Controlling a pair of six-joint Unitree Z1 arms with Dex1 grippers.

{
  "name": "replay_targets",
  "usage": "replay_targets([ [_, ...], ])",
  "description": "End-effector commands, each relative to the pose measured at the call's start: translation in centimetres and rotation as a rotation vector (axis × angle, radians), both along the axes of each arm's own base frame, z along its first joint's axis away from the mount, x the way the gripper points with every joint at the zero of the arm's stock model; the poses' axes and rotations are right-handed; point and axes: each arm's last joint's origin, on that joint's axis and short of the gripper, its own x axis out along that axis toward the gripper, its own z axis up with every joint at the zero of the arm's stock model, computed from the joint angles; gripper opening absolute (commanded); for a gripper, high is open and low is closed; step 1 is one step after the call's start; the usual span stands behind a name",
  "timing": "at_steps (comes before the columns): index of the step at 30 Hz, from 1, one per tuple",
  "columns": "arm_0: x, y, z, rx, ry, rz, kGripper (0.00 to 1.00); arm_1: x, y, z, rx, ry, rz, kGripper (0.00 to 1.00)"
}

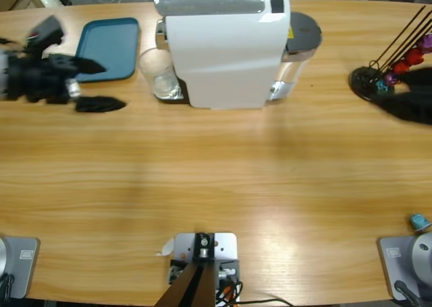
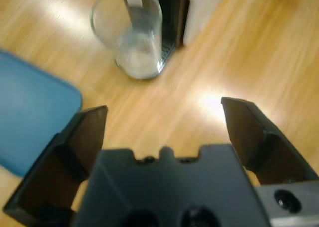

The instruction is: Pour coffee

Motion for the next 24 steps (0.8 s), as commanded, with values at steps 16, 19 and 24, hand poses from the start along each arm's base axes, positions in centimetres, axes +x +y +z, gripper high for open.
replay_targets([
  [16, -6.3, 2.4, 2.1, 0.052, 0.266, 0.187, 1.000, 23.3, 10.8, 5.5, -0.326, 0.296, -0.115, 0.000],
  [19, -6.1, 2.3, 2.0, 0.056, 0.273, 0.185, 1.000, 23.5, 11.0, 5.3, -0.333, 0.314, -0.110, 0.000],
  [24, -6.1, 2.3, 1.9, 0.060, 0.275, 0.184, 1.000, 24.2, 11.6, 4.3, -0.341, 0.344, -0.078, 0.000],
])
